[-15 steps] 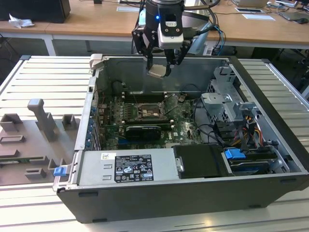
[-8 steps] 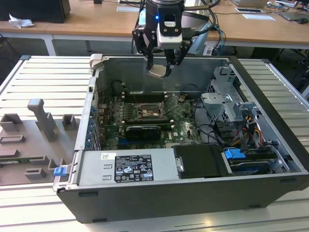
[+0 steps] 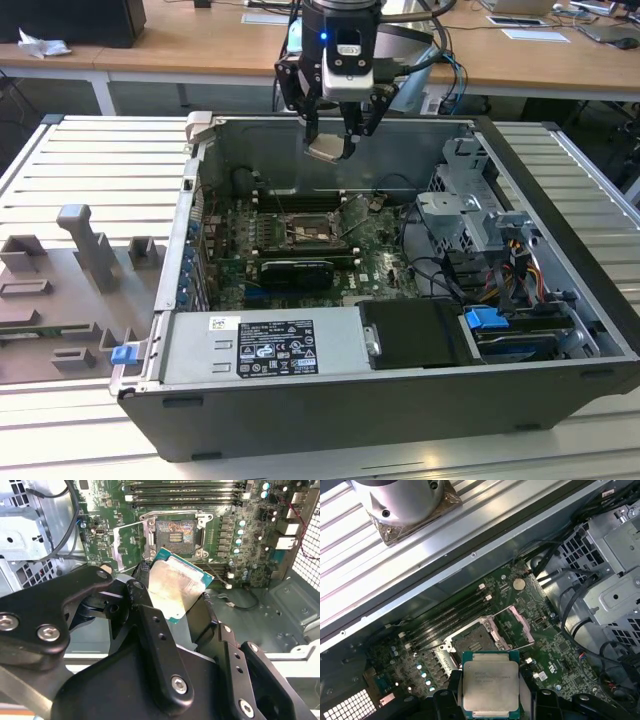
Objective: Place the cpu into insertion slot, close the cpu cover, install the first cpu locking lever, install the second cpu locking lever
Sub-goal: 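Place the cpu into insertion slot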
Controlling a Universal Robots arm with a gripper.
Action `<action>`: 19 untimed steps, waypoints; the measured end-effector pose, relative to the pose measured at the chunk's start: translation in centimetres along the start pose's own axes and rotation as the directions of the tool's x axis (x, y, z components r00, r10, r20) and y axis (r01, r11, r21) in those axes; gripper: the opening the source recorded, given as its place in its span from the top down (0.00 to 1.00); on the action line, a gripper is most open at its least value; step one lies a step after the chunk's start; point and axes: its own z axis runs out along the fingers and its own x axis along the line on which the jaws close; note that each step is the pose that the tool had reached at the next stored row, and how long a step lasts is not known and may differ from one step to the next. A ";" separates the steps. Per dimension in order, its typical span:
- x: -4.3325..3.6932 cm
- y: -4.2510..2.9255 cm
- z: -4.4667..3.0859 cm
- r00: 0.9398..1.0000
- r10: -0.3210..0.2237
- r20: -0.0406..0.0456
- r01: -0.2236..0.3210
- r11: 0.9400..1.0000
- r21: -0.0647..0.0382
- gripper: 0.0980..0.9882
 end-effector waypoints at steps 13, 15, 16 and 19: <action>-0.01 -0.05 0.56 1.000 0.019 0.001 -0.019 1.000 0.000 0.50; -0.01 -0.06 0.63 1.000 0.019 0.001 -0.019 1.000 0.000 0.50; -0.01 -0.06 0.65 1.000 0.019 0.001 -0.019 1.000 0.000 0.50; -0.01 -0.06 0.70 1.000 0.019 0.001 -0.019 1.000 0.000 0.50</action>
